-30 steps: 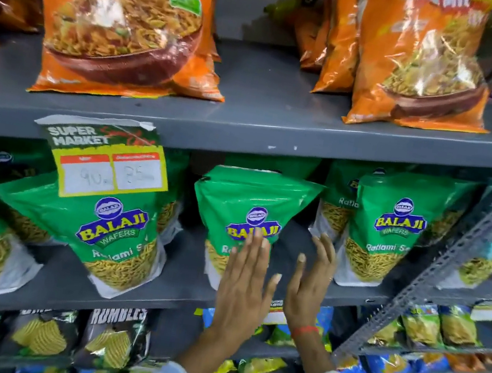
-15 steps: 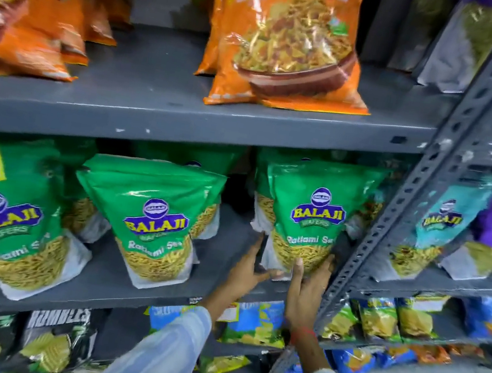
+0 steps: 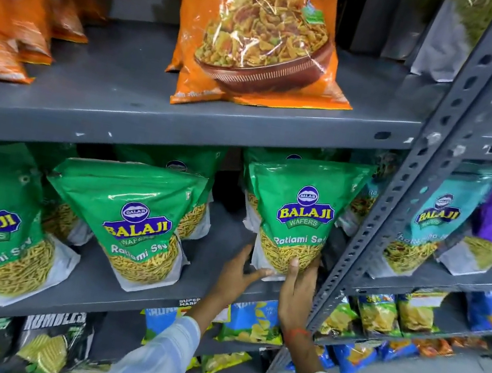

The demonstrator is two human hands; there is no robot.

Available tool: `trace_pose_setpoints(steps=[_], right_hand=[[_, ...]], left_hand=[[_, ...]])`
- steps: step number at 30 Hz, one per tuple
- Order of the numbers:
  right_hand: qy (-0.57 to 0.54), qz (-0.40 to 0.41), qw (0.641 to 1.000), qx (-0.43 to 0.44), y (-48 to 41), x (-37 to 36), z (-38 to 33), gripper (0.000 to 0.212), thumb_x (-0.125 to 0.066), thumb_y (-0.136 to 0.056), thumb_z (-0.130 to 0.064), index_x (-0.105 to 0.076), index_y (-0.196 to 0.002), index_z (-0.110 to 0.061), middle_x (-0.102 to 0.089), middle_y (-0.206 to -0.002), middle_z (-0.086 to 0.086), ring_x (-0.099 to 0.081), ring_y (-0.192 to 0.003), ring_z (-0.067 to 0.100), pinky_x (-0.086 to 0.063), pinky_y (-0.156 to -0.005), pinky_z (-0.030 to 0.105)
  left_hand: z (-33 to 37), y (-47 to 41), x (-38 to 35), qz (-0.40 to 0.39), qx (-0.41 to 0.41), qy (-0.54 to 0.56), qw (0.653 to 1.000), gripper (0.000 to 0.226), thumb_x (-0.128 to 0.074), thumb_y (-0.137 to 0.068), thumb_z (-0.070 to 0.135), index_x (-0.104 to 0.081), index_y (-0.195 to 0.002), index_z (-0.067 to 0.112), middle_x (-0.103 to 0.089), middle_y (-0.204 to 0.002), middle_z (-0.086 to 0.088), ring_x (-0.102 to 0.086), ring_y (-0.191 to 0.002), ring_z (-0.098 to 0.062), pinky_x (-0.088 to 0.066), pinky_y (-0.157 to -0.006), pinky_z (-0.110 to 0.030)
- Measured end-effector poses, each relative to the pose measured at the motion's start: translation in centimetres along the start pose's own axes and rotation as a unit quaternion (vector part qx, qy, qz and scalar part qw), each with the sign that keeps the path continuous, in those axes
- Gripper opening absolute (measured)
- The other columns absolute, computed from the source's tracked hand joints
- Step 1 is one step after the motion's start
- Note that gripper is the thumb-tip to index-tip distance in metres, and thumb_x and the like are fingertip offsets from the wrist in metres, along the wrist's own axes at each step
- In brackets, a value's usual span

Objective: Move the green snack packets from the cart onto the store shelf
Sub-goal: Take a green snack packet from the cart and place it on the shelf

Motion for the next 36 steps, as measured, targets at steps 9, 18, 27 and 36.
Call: trace_pose_setpoints(steps=[9,18,27,36], right_hand=[[0.009,-0.016,0.990,0.139,6.4,-3.5,-7.0,0.059,-0.025,-0.098,-0.040,-0.012,-0.149,-0.012,-0.008,-0.159,0.003,-0.005,-0.148,0.005,-0.007,-0.119,0.014],[-0.107,-0.318,0.942,0.011,9.2,-15.7,-8.8,0.070,-0.042,-0.088,-0.052,-0.017,-0.149,-0.024,-0.019,-0.148,-0.023,-0.020,-0.141,-0.001,-0.023,-0.110,0.005],[-0.099,-0.305,0.947,0.009,10.1,-15.6,-7.1,0.053,-0.044,-0.083,-0.068,-0.036,-0.132,-0.049,-0.050,-0.129,-0.035,-0.047,-0.121,-0.011,-0.042,-0.093,0.004],[-0.109,-0.284,0.953,-0.012,9.8,-15.2,-7.0,0.051,-0.039,-0.088,-0.062,-0.030,-0.136,-0.049,-0.046,-0.137,-0.031,-0.043,-0.127,-0.010,-0.038,-0.105,0.031]], left_hand=[[6.7,8.8,6.7,0.250,-0.213,-0.277,0.903,0.062,-0.042,-0.097,0.021,-0.010,-0.149,0.015,-0.008,-0.159,-0.001,-0.008,-0.148,-0.012,-0.022,-0.121,-0.035],[-1.7,14.4,20.4,0.364,-0.032,-0.027,0.931,0.121,-0.065,-0.062,0.069,0.001,-0.150,0.019,-0.002,-0.157,0.013,-0.007,-0.144,0.002,-0.012,-0.112,-0.004],[-7.0,11.9,18.7,0.190,0.024,-0.001,0.982,0.054,-0.073,-0.066,0.055,-0.048,-0.114,0.048,-0.060,-0.109,0.037,-0.058,-0.106,0.008,-0.046,-0.080,-0.002],[-6.5,10.1,18.5,0.150,0.020,-0.008,0.989,0.054,-0.076,-0.072,0.039,-0.051,-0.119,0.030,-0.058,-0.106,0.033,-0.059,-0.108,-0.001,-0.039,-0.074,0.007]])
Point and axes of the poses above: each hand's wrist, its own y-axis away from the middle knuckle, its own x-axis out of the back of the hand, z = x × y, the point moved 8 cm from there along -y, towards the middle knuckle
